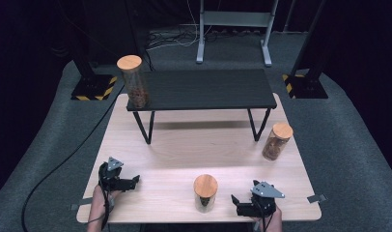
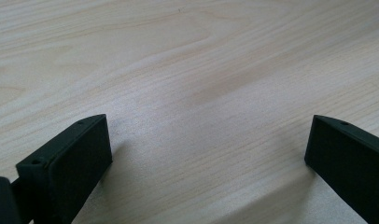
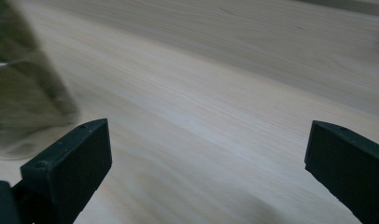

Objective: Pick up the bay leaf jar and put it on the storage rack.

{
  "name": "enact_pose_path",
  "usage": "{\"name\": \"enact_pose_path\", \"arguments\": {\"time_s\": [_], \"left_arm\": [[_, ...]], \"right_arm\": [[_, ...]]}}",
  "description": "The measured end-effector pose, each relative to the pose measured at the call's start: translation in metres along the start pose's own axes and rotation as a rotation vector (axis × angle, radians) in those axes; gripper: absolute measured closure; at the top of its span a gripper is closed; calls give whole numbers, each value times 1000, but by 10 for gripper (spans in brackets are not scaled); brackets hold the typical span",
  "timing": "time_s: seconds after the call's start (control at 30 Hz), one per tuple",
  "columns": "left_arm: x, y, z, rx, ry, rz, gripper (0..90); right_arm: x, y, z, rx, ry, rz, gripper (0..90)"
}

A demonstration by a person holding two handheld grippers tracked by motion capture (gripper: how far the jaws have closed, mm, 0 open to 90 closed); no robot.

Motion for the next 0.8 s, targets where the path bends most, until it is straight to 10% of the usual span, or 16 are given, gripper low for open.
{"name": "enact_pose_path", "arguments": {"time_s": [0.33,0.8], "left_arm": [[0,0,0,1,0,1,0],[0,-1,0,-1,1,0,0]], "right_arm": [[14,-7,57,93,-52,-58,0],[23,16,112,37,-70,-164,0]]}}
Point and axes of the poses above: each handheld gripper's, and its own axes: y roughly forward along the jaws, x roughly out of its top, z roughly to its left, the point moved 3 cm from there along y, roughly forward along the jaws, and after that the axes turned 12 degrees about -z, right-handed, at the moved point
